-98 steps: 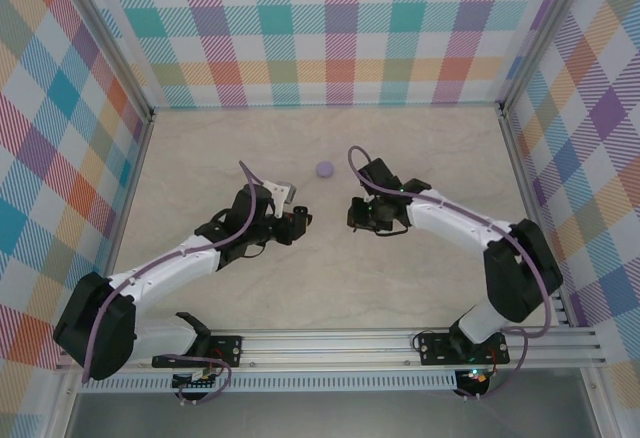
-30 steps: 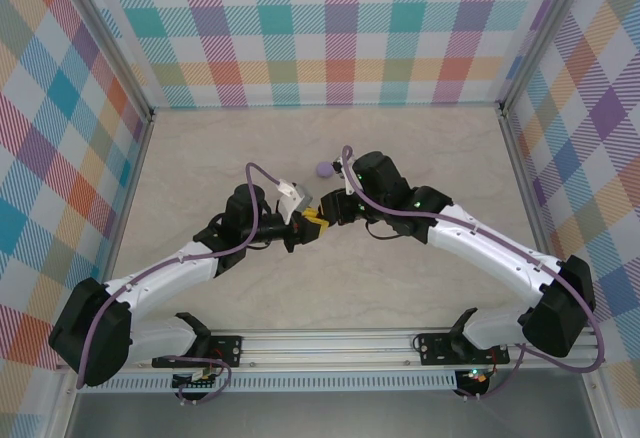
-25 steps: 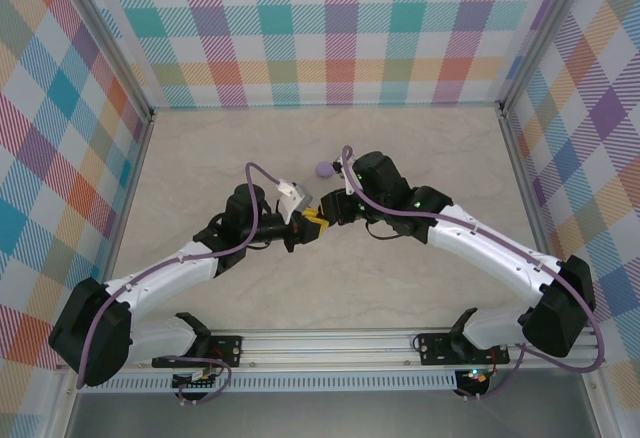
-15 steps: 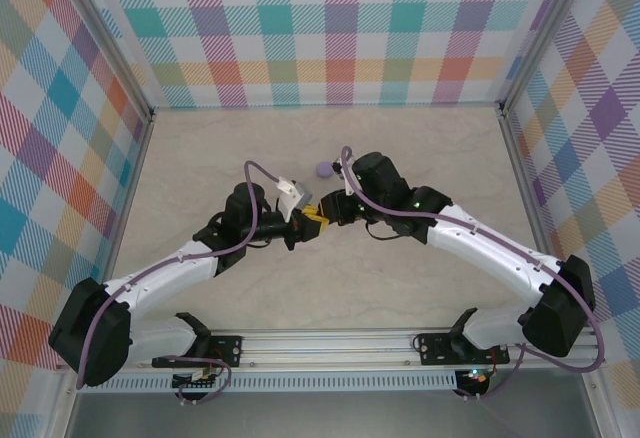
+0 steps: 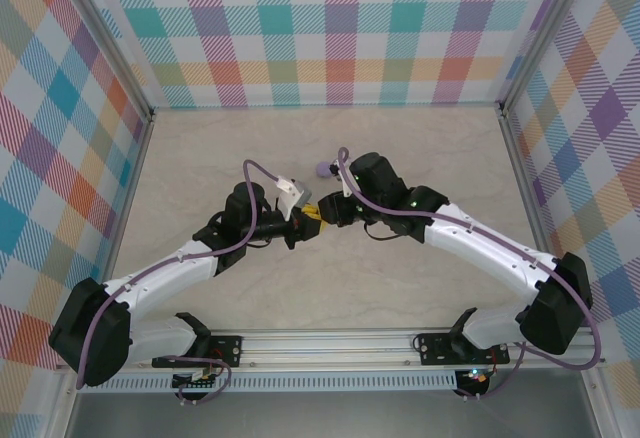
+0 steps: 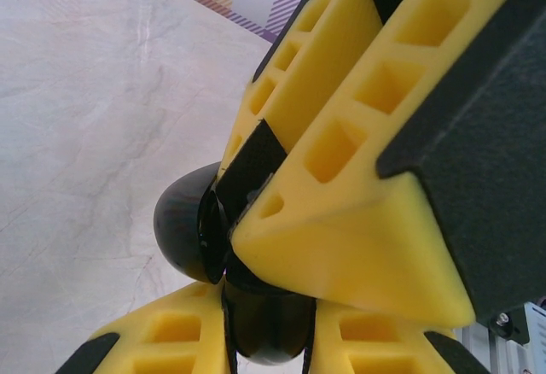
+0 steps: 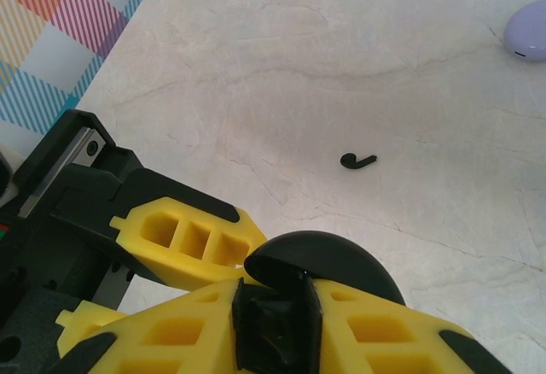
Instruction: Insert wireless bluetooth earbuds into charging case
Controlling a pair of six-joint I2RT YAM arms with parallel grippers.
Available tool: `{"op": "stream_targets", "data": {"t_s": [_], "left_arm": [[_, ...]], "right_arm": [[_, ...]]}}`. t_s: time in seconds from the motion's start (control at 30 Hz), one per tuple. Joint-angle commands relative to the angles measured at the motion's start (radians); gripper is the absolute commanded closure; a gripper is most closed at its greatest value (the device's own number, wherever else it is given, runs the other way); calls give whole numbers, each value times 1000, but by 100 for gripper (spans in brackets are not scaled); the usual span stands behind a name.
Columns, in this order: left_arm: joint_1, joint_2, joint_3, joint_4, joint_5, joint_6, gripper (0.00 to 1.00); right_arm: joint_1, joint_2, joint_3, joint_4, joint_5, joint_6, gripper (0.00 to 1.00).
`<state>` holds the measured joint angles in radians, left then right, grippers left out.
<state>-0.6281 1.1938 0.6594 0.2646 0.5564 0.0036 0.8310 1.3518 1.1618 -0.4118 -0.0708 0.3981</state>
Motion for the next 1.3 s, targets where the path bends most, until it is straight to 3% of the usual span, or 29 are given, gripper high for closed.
{"op": "stream_targets", "data": {"t_s": [0.0, 0.2, 0.43, 0.57, 0.8, 0.9, 1.1, 1.27], "left_arm": [[-12, -15, 29, 42, 4, -11, 81], [-12, -24, 23, 31, -18, -11, 81], [-12, -68, 8, -11, -79, -6, 81], [-12, -122, -7, -45, -108, -4, 81], [-12, -247, 17, -185, -172, -8, 81], [-12, -310, 31, -251, -213, -2, 81], [-12, -390, 71, -336, -266, -7, 81], [-12, -416, 90, -388, -284, -13, 81]], "right_arm": [[7, 4, 27, -11, -29, -12, 68], [7, -28, 29, -9, 9, 6, 45], [2, -112, 2, -47, 273, 76, 42], [-37, -107, 9, -99, 318, 110, 44], [-178, 37, 44, -115, 81, 111, 45], [-188, 143, 94, -115, 20, 82, 46], [-192, 422, 263, -125, -165, 53, 58], [-190, 614, 386, -95, -292, 45, 60]]}}
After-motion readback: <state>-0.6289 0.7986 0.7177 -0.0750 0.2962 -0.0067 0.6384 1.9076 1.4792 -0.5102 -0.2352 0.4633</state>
